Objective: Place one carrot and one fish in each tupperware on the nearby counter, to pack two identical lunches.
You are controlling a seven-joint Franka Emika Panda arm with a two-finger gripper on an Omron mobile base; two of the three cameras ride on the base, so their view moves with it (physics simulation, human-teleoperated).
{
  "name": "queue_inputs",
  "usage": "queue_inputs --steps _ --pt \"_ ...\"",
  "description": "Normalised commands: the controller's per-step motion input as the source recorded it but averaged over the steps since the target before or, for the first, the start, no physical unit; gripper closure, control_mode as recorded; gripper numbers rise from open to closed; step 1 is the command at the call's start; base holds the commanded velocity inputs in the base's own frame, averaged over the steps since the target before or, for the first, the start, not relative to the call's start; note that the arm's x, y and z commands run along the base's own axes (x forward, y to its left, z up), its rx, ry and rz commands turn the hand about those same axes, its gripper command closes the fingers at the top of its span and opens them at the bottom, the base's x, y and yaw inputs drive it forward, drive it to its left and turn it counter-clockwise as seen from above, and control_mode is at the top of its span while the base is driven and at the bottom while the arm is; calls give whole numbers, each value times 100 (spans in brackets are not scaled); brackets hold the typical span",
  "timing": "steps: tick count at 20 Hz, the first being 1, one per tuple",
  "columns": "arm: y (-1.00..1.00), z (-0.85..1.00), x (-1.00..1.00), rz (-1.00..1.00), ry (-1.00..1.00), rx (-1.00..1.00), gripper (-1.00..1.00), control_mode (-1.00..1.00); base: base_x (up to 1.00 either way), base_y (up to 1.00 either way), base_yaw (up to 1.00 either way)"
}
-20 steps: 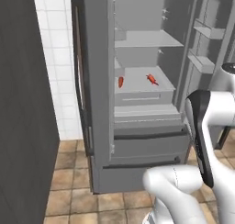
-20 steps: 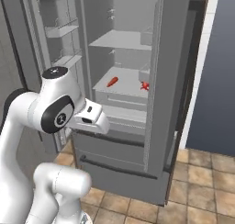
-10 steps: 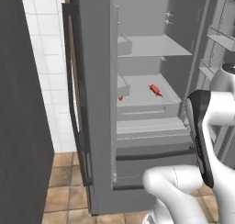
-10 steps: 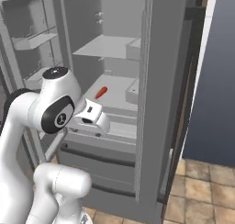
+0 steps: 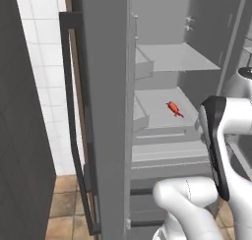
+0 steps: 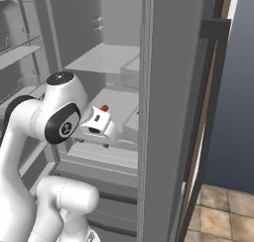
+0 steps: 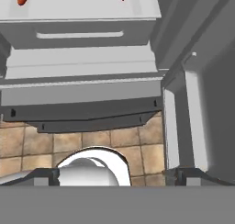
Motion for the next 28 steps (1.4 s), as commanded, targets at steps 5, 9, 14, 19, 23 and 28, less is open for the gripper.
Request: queue_inputs --steps 5,9,14,19,23,28 --pt "0 0 0 0 0 0 -100 100 40 10 0" --pt "10 -26 27 0 -1 0 -100 -100 22 8 0" --pt "17 -50 68 0 -3 0 -100 -100 0 0 0" --pt "3 -34 74 0 -4 0 -100 -100 0 0 0" --pt "0 -18 53 0 -9 0 -100 -100 0 0 0" --pt "-2 -18 48 0 -12 0 -100 -100 0 0 0"
